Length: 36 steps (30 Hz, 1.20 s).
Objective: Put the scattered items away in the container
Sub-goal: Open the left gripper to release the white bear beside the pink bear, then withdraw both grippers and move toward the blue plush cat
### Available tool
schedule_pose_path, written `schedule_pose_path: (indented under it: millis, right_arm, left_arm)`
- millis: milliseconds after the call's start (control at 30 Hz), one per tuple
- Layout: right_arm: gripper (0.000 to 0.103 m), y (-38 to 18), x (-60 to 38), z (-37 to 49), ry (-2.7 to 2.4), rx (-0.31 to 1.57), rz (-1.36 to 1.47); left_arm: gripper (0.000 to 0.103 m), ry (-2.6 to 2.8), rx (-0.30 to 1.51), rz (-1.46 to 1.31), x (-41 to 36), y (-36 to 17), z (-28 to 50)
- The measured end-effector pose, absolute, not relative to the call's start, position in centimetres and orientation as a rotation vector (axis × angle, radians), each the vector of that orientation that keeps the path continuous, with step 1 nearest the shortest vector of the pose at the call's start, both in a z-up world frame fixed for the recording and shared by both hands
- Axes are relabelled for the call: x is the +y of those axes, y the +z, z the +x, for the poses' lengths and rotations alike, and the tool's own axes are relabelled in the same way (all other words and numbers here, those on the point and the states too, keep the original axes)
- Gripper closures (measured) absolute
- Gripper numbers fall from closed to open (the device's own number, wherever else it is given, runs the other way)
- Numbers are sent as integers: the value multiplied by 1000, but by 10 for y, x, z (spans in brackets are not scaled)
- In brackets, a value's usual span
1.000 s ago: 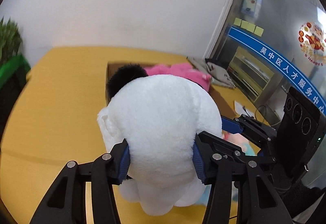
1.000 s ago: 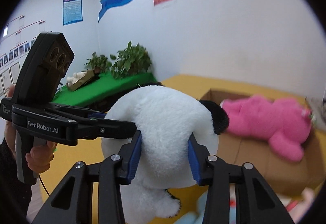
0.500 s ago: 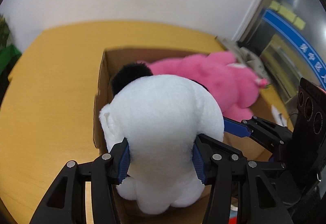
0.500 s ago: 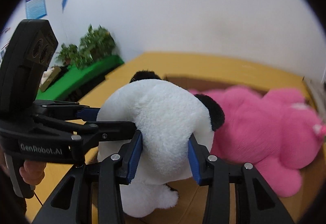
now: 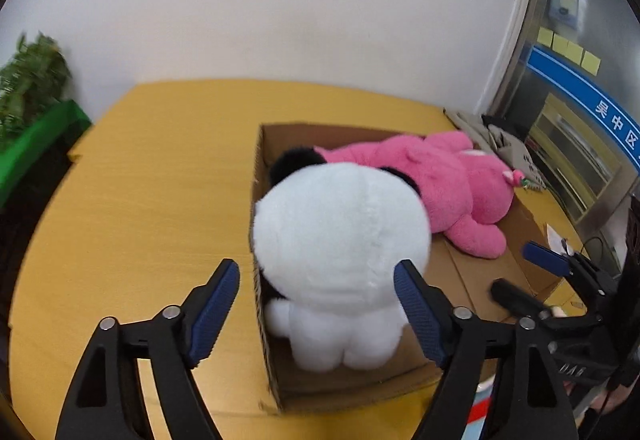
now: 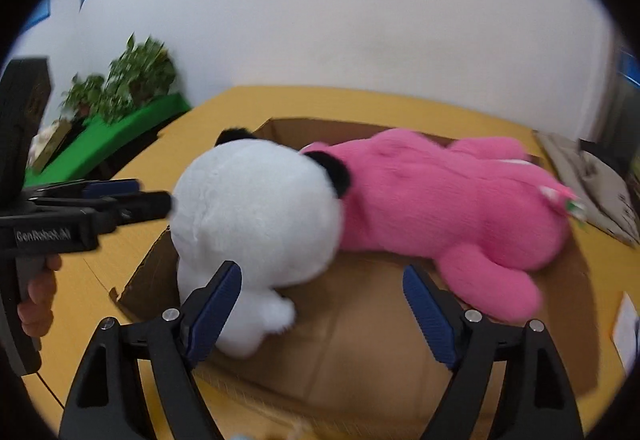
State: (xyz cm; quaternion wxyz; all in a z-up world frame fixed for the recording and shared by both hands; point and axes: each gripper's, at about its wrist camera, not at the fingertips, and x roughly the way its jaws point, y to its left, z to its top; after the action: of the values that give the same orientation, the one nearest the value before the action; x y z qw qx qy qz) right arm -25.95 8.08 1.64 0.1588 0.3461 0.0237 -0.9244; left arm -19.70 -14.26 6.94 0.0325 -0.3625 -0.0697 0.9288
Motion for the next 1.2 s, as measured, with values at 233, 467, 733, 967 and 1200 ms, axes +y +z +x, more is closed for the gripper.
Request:
schedule_pose_path:
  millis: [233,467,733,967,1200]
  right_arm:
    - [19,43,134,-190,-2870,59,913]
    - [20,46,159,-146,-2926,105,923]
    - [19,56,162,-125,-2933,126,889]
    - [20,60,162,-119,-2931,113,880]
    - [20,59,159,-117,-2929,127,882]
  left_arm:
    - [2,3025,-188,-951,-90,92,-96]
    - [0,3001,-205,-967,-53,95,-66]
    - [0,2983,-194,-953,-36,103,-55]
    - [0,2974,-208,-959,-36,101,-50]
    - [0,2967,-196,-960,-34,98,-48]
